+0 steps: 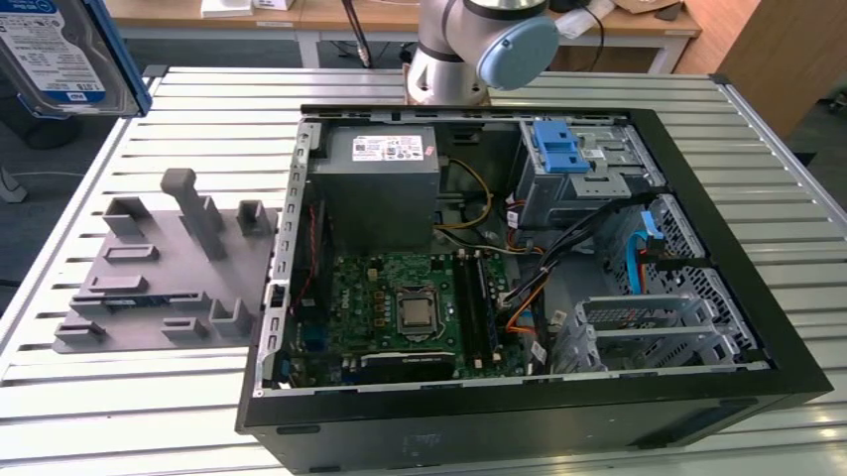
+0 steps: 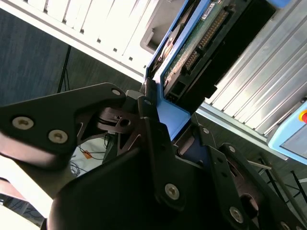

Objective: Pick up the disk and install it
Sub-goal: 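Pick up the disk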

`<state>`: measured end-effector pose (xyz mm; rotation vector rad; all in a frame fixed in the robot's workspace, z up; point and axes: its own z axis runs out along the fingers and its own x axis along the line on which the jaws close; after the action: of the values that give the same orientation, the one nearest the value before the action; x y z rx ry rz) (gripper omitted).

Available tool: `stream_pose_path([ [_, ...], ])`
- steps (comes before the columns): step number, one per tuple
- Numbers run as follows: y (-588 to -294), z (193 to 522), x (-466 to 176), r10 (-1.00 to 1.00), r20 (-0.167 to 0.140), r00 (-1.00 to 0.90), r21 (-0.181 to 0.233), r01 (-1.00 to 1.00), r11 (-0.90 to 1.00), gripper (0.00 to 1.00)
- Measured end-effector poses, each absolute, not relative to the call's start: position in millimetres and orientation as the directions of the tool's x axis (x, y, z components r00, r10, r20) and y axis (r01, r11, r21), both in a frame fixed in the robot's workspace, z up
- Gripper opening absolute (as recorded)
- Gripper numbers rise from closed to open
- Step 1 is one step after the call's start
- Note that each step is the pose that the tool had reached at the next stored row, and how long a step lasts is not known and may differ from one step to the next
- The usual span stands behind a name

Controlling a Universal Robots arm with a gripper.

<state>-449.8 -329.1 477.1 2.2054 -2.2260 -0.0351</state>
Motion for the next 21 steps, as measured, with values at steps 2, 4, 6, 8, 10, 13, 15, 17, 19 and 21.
stream_pose_path([
  [2, -329.1, 477.1, -446.8, -1.000, -0.010, -0.009, 0.021, -1.000, 0.009, 0.36],
  [4, -329.1, 477.1, -446.0, -1.000, -0.010, -0.009, 0.021, -1.000, 0.009, 0.36],
  [6, -329.1, 477.1, -445.6, -1.000, -0.010, -0.009, 0.021, -1.000, 0.009, 0.36],
  [8, -329.1, 477.1, -445.5, -1.000, -0.010, -0.009, 0.021, -1.000, 0.009, 0.36],
  [10, -329.1, 477.1, -445.3, -1.000, -0.010, -0.009, 0.021, -1.000, 0.009, 0.36],
  [13, -329.1, 477.1, -445.2, -1.000, -0.010, -0.009, 0.021, -1.000, 0.009, 0.36],
  [15, -329.1, 477.1, -445.2, -1.000, -0.010, -0.009, 0.021, -1.000, 0.009, 0.36],
  [17, -329.1, 477.1, -445.1, -1.000, -0.010, -0.009, 0.021, -1.000, 0.009, 0.36],
  [19, -329.1, 477.2, -445.1, -1.000, -0.010, -0.009, 0.022, -1.000, 0.009, 0.36],
  [21, -329.1, 477.1, -445.1, -1.000, -0.010, -0.009, 0.021, -1.000, 0.009, 0.36],
])
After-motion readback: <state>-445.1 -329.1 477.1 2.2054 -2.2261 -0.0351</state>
